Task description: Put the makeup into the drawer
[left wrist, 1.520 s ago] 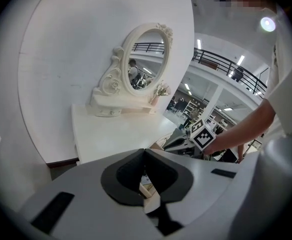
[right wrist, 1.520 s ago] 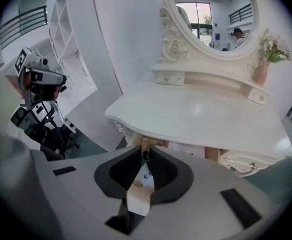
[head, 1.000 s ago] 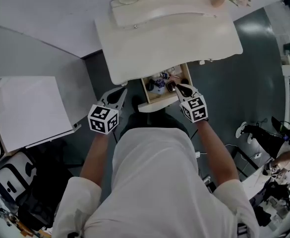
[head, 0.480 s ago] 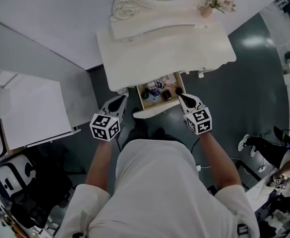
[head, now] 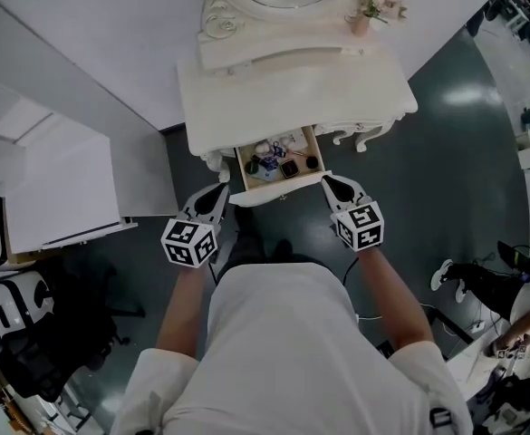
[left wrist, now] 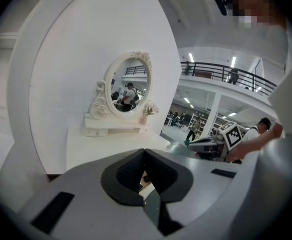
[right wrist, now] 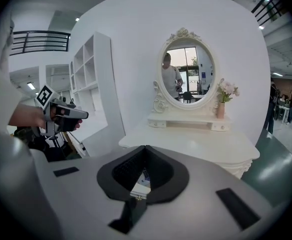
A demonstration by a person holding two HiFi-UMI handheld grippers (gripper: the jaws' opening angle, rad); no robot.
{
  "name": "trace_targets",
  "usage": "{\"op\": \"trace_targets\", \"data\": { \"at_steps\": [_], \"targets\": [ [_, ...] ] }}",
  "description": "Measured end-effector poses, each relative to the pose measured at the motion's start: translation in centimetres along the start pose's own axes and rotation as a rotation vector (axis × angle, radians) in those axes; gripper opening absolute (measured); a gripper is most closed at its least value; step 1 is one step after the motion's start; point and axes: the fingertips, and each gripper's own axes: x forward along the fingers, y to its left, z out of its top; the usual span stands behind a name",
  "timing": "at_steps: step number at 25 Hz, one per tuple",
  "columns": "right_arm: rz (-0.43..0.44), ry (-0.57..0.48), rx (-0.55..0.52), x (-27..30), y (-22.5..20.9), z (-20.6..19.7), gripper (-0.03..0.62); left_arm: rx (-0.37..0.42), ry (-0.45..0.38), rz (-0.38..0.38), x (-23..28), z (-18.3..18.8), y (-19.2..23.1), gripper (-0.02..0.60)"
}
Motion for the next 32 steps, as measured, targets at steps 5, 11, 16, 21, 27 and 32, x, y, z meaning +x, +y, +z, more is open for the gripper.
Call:
{"op": "trace_targets", "data": {
  "at_steps": [5,11,16,21,27,32],
  "targets": [
    [0.008,-0.044,0.005,-3.0,0.6,0.4,0.028,0.036,-0.080,0.044,-3.2,0.7,-2.8,0.017],
    [0.011,-0.074,-0.002,-4.5,1.9,1.2,0.028,0.056,-0.103,0.059,-5.8,1.2,-3.5,0.017],
    [-0.007,-0.098,-0.019,-5.1,3.4,2.3,0.028,0.096,-0.131,0.066,-7.6,1.6,-2.7,0.017],
    [-0.051,-0.129,-0.004,-5.4,4.9,3.4,0.028,0.174,-0.152,0.039,-9.2,2.5,-1.8,0.017],
    [-0.110,-0.166,-0.004,-6.0,6.8,5.0,0.028,0.215,-0.180,-0.008,-10.9,4.5,-0.2,0.017],
    [-0.143,-0.201,-0.018,-6.9,7.5,6.6,0.028,0.229,-0.209,-0.017,-12.0,6.2,0.7,0.017]
  ]
}}
